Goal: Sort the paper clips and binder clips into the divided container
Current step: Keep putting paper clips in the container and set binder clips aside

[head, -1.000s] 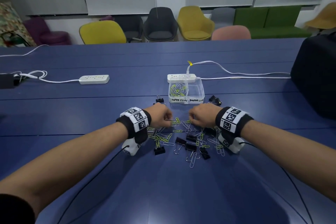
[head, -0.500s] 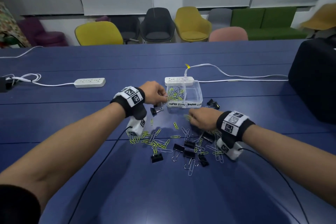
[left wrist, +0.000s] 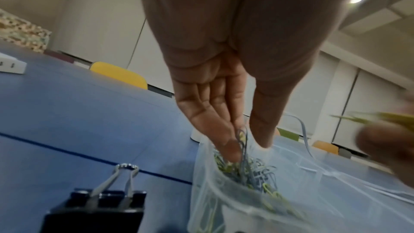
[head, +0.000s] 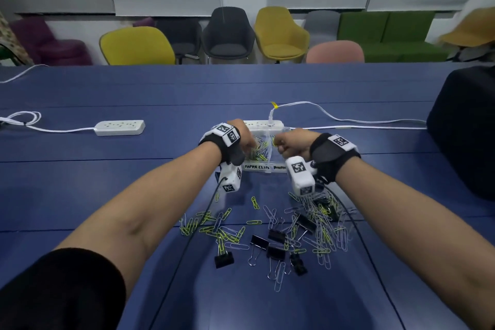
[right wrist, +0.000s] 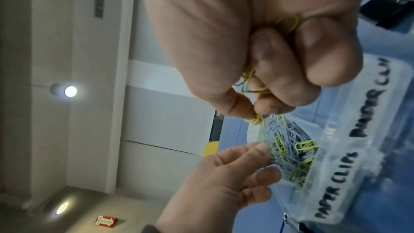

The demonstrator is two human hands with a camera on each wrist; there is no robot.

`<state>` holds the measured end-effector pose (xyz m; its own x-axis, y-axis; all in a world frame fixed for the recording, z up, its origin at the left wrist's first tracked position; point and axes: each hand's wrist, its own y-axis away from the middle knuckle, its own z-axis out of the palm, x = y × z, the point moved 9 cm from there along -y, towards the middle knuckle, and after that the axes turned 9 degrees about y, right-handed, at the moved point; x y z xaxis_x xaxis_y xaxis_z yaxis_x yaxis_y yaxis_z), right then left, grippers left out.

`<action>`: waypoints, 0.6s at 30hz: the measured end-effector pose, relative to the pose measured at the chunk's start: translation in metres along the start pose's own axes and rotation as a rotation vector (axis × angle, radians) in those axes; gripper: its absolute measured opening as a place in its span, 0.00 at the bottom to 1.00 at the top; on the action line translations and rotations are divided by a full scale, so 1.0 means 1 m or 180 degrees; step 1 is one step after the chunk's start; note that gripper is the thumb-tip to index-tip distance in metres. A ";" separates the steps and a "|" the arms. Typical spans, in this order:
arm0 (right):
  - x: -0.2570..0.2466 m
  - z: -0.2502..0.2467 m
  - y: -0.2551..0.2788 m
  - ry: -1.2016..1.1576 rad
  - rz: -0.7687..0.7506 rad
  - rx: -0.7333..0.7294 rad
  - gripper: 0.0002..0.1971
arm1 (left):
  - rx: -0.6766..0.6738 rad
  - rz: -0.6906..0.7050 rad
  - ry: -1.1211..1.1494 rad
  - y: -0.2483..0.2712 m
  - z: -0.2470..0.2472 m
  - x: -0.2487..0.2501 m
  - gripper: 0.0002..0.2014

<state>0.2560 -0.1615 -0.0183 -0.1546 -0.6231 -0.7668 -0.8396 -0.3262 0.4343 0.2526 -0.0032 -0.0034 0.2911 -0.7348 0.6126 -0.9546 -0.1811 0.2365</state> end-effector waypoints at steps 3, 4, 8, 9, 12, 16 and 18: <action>-0.010 -0.001 -0.013 0.0053 0.0088 0.0150 0.14 | 0.0108 0.0092 0.0013 0.002 -0.003 0.004 0.10; -0.014 0.000 -0.018 0.0040 0.0100 0.0187 0.14 | 0.0137 0.0164 0.0061 0.004 -0.006 0.005 0.09; -0.025 0.011 -0.038 0.0190 0.0133 0.0142 0.10 | 0.0445 0.0527 -0.0049 0.030 -0.028 0.003 0.09; -0.029 0.014 -0.042 0.0278 0.0135 0.0116 0.08 | 0.0500 0.0590 -0.0124 0.039 -0.034 -0.002 0.09; -0.043 0.017 -0.042 0.0461 0.0082 0.0164 0.07 | 0.0330 0.0618 -0.0572 0.071 -0.038 -0.021 0.09; -0.046 0.022 -0.054 0.0388 0.0055 0.0122 0.11 | -0.0415 0.0468 -0.1297 0.110 -0.020 -0.056 0.14; -0.048 0.023 -0.050 0.0467 0.0075 0.0191 0.09 | -0.0589 0.0449 -0.1428 0.123 -0.012 -0.070 0.17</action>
<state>0.2939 -0.0990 -0.0143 -0.1006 -0.7286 -0.6775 -0.8670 -0.2699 0.4189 0.1154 0.0336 -0.0084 0.0655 -0.9597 0.2733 -0.9437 0.0294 0.3294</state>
